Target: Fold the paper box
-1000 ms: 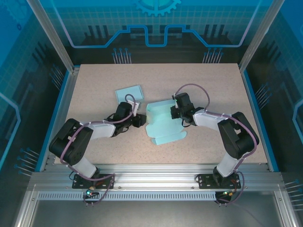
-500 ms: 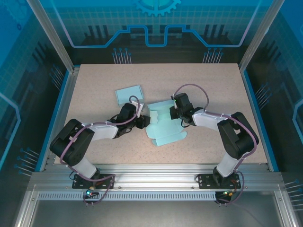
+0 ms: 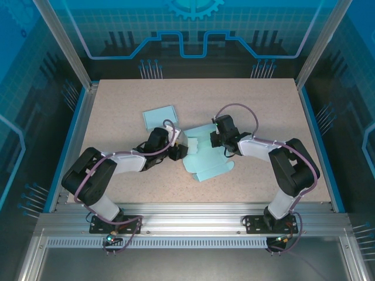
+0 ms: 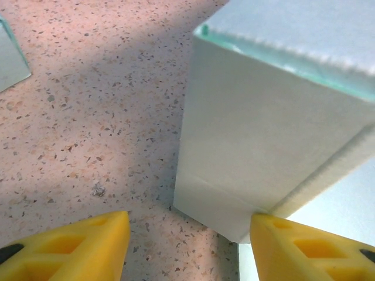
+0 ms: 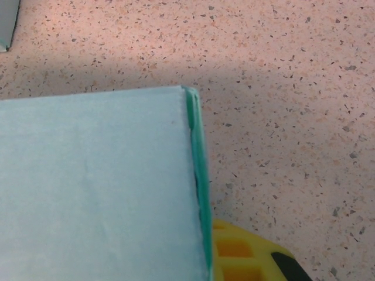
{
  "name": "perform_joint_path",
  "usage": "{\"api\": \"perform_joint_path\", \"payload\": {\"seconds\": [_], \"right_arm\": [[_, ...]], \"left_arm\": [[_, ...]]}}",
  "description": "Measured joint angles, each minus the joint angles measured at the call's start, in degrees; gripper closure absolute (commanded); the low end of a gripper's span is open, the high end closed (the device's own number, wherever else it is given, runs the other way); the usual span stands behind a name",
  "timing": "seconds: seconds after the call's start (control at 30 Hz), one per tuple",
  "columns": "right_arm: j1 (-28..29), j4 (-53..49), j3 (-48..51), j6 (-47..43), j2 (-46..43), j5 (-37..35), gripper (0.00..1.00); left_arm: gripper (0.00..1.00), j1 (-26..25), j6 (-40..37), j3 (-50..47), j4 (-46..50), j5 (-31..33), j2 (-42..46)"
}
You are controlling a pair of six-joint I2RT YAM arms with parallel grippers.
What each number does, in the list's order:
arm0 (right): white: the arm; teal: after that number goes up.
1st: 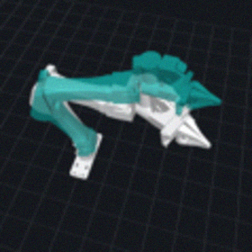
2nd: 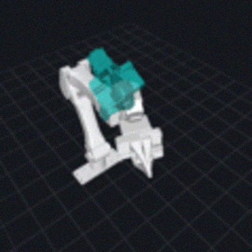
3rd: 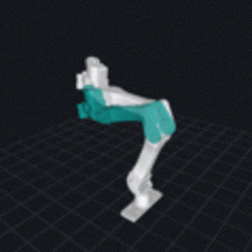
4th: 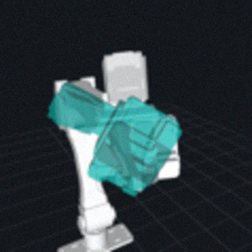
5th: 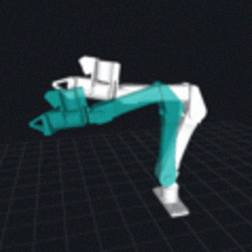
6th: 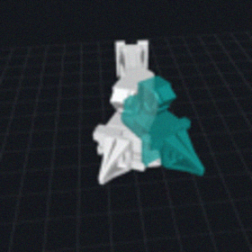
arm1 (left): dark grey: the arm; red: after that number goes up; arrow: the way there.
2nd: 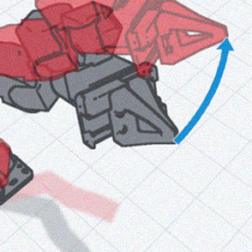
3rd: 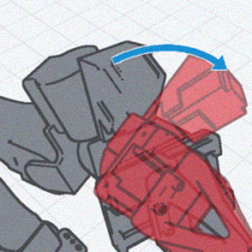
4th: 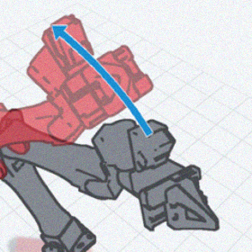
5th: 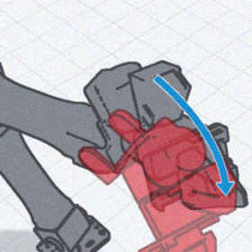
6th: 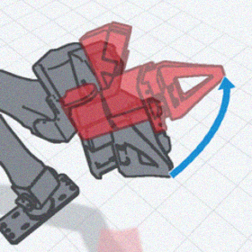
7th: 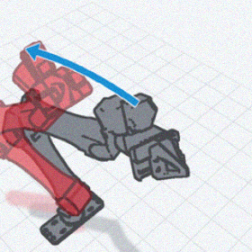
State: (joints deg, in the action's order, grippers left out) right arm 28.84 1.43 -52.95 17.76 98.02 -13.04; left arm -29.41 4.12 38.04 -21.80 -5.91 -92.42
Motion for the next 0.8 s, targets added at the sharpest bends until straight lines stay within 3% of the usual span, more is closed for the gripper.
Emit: {"api": "perform_joint_path", "payload": {"seconds": [0.4,0.57,0.8], "right_arm": [[0.2,0.1,-0.4,0.0,0.4,0.0,0.93],[0.2,0.0,-0.8,0.0,0.7,0.0,0.93],[0.2,-0.1,-0.8,-0.4,0.7,-1.2,0.93]], "left_arm": [[0.47,3.6,-4.3,0.0,-0.8,-10.5,0.0],[0.54,5.2,-4.3,0.0,-1.0,-11.3,-0.7],[0.52,5.3,-4.3,0.8,-2.7,-11.0,-3.4]]}}
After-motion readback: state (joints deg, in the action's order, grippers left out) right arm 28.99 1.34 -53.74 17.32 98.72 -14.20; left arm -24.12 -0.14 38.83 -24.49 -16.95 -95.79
